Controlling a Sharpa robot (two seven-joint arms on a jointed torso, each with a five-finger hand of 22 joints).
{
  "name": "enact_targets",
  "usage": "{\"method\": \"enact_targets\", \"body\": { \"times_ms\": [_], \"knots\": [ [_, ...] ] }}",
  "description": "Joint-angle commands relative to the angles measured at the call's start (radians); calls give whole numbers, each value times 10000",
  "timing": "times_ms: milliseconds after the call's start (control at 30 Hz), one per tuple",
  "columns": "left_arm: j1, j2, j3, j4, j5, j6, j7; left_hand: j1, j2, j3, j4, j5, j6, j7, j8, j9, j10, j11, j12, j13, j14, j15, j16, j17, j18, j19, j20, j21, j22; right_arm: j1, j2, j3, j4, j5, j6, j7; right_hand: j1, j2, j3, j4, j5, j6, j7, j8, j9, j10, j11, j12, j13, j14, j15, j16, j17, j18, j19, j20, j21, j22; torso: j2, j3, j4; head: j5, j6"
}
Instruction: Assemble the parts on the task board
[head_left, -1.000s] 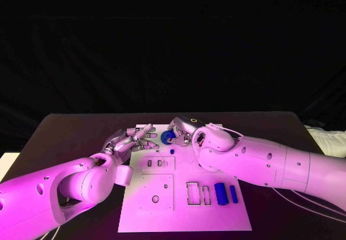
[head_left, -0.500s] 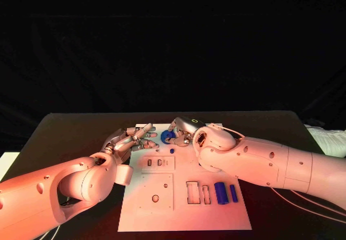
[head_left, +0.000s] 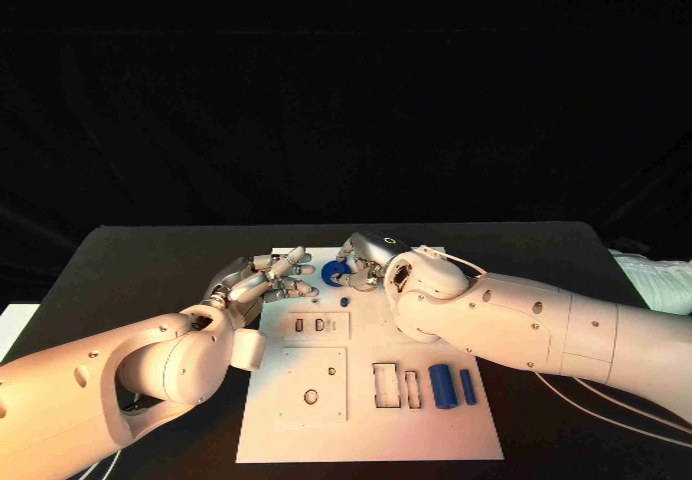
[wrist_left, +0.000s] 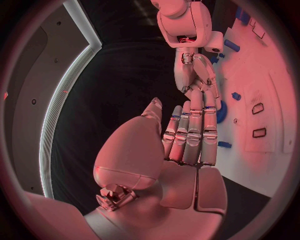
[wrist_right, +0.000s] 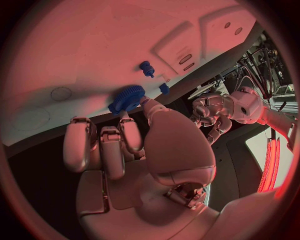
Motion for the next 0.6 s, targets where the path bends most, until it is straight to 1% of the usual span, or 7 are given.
{"method": "enact_targets", "body": {
  "times_ms": [33, 200, 233, 333, 400, 500, 600],
  "knots": [
    [9, 20, 7, 13, 11, 184, 39, 68, 65, -15, -52, 35, -66, 31, -30, -1, -86, 7, 69, 9, -81, 16, 65, 10, 72, -41, -7, 47, 10, -52, -12, -32, -93, 49, 15, -222, 57, -84, 50, -66, 67, -84, 18, -60, -32, 11, 50, 14, 110, 1002, 76, -23, 2458, -70, 2, 65, 1, -3, 3, 1, -27, 5, -3],
    [8, 27, 7, 14, 11, 184, 33, 66, 79, -11, -52, 35, -69, 33, -28, 0, -91, 9, 75, 8, -89, 18, 75, 15, 72, -45, -5, 50, 14, -61, -16, -34, -116, 75, 119, -145, 120, -86, 90, -113, 91, -81, 19, -49, -31, 11, 53, 17, 115, 1001, 80, -24, 2456, -70, 0, 71, 1, -4, -15, -4, -5, -34, 21],
    [8, 27, 7, 14, 11, 183, 34, 66, 79, -11, -52, 35, -69, 33, -28, 0, -91, 9, 75, 8, -89, 18, 75, 15, 72, -45, -5, 50, 14, -63, -30, -35, -100, 77, 97, -122, 132, -87, 98, -123, 93, -76, 18, -46, -30, 12, 53, 19, 118, 1001, 81, -25, 2455, -70, 1, 72, 2, -2, -18, -7, -1, -28, 15],
    [8, 24, 6, 11, 11, 181, 33, 66, 79, -11, -52, 35, -69, 33, -28, 0, -91, 9, 75, 8, -89, 18, 75, 15, 72, -45, -5, 50, 14, -71, -111, -36, 8, 56, -102, -27, 176, -90, 131, -163, 109, -30, 11, -19, -21, 29, 46, 43, 143, 1001, 80, -25, 2454, -71, 7, 73, 8, 10, -2, 4, 21, -40, 20],
    [8, 19, 6, 7, 11, 180, 32, 66, 79, -11, -52, 35, -69, 33, -28, 0, -91, 9, 75, 8, -89, 18, 75, 15, 72, -45, -5, 50, 14, -86, -203, -37, 121, 46, -399, 105, 211, -87, 167, -197, 171, 61, -7, 28, -2, 68, 33, 91, 190, 1003, 71, -21, 2462, -76, 22, 71, 23, 39, 1, 8, 26, -27, 14],
    [7, 8, 6, -4, 11, 175, 34, 66, 79, -11, -52, 35, -69, 33, -28, 0, -91, 9, 75, 8, -89, 18, 75, 15, 72, -45, -5, 50, 14, -122, -380, -36, 305, 66, -984, 432, 238, -92, 213, -238, 294, 188, -35, 87, 22, 110, 8, 138, 236, 1007, 51, -12, 2478, -83, 47, 58, 46, 82, -3, 9, 7, -4, 1],
    [6, -3, 6, -19, 11, 176, 39, 66, 79, -11, -52, 35, -69, 33, -28, 0, -91, 9, 75, 8, -89, 18, 75, 15, 72, -45, -5, 50, 14, -145, -648, -35, 523, 268, -1726, 1093, 323, -94, 278, -314, 356, 251, -52, 113, 32, 131, -12, 160, 260, 1009, 35, -5, 2490, -94, 77, 43, 73, 136, -6, 14, -9, 9, 15]
  ]
}}
